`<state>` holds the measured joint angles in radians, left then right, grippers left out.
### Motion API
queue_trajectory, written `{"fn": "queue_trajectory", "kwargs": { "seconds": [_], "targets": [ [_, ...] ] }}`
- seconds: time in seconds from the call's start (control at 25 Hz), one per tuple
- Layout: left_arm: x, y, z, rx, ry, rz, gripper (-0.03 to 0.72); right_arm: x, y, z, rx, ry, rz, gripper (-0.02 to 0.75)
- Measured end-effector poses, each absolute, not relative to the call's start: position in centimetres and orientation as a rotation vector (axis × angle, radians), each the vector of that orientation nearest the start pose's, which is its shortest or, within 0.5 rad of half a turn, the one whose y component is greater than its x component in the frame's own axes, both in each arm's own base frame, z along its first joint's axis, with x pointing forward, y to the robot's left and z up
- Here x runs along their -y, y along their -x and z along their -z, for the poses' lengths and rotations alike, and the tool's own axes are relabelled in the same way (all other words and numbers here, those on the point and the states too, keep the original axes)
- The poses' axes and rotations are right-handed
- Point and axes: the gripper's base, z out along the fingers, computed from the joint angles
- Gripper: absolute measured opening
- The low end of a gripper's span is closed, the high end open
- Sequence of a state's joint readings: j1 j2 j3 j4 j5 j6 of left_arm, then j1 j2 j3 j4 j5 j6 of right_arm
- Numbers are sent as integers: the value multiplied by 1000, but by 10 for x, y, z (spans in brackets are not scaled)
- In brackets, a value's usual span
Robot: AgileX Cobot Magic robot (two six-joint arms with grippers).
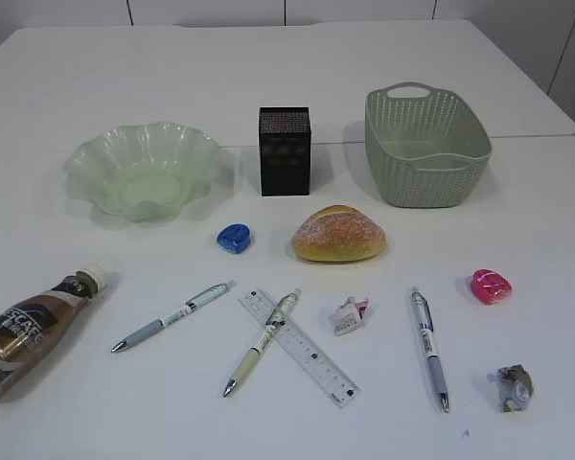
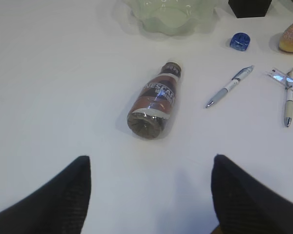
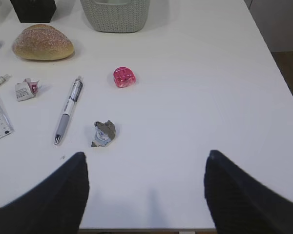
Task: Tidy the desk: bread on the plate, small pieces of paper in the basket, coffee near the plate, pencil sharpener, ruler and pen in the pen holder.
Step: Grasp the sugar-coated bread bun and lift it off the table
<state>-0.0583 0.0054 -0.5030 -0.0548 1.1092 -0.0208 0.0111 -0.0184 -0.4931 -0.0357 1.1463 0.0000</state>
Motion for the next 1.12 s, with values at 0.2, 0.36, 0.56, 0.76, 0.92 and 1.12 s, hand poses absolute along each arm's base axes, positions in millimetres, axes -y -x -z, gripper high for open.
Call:
{"fn": "queue_trajectory", "kwargs": {
  "seconds": [0.2,0.36,0.56,0.76,0.92,1.12],
  "targets": [
    [4,7,-274,-2095,-43,114,539,3,11,-268,-2118,8,37,571],
    [4,7,-274,-2095,-43,114,538,3,11,-268,-2118,8,37,571],
    [4,7,-274,-2095,-43,114,538,3,11,-268,-2118,8,37,571],
    [4,7,-274,-2095,-43,114,534,3,11,-268,-2118,8,37,571],
    [4,7,-274,-2095,-43,114,530,3,11,-268,-2118,8,37,571],
    [4,9,-281,-2074,-44,112,522,3,11,-268,-2118,8,34,571]
  ]
}}
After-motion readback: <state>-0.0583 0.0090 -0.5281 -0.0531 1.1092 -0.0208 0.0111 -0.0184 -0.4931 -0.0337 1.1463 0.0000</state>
